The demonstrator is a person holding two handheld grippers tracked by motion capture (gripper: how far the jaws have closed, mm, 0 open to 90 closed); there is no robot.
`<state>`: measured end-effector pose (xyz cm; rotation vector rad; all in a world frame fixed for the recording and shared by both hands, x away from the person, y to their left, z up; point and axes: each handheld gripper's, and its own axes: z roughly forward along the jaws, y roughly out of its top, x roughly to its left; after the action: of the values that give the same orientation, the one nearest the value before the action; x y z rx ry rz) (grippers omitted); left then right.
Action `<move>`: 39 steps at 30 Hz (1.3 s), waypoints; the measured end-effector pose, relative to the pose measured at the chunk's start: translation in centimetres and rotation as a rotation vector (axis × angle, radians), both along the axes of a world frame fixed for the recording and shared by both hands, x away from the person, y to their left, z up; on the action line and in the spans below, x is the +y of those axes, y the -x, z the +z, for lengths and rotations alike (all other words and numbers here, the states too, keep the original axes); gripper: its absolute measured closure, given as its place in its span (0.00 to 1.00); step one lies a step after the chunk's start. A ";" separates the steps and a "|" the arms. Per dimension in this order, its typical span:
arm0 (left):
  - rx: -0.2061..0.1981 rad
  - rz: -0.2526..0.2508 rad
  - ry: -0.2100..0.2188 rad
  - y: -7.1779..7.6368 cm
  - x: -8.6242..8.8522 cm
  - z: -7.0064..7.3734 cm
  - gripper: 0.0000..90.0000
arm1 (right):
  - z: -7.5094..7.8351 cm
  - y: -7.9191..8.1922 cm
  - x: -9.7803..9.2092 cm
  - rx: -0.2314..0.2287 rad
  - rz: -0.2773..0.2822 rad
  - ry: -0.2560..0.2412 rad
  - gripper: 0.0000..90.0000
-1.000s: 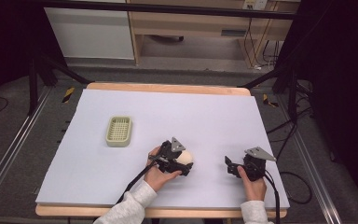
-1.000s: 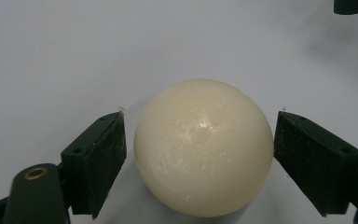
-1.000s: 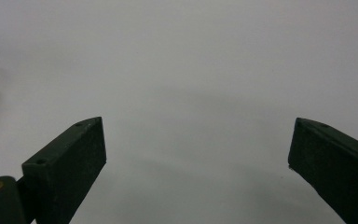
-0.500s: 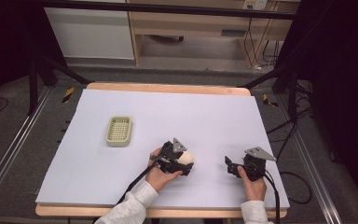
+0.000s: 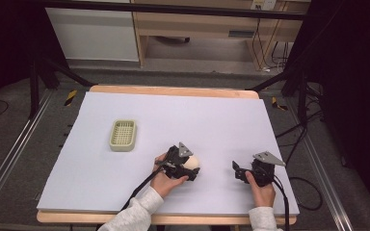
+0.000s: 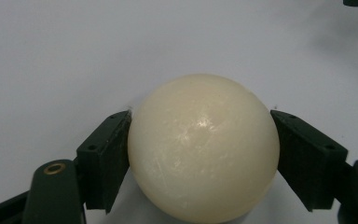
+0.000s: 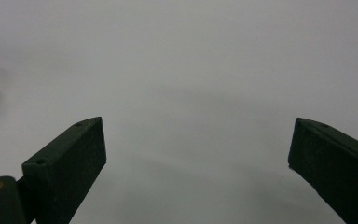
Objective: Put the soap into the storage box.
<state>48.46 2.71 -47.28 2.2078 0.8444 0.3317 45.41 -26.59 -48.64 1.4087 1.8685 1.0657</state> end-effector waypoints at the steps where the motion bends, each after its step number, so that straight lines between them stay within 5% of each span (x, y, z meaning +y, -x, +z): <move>1: -0.002 0.004 0.001 0.0 0.0 0.0 0.26 | 0.0 0.0 0.0 0.000 0.000 0.000 0.05; 39: -0.021 0.001 0.024 0.7 1.7 1.9 0.26 | 0.0 0.0 0.0 0.000 0.000 -0.001 0.05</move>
<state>47.80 4.39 -45.40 2.1786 0.8343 0.3427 45.41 -26.60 -48.63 1.4092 1.8683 1.0663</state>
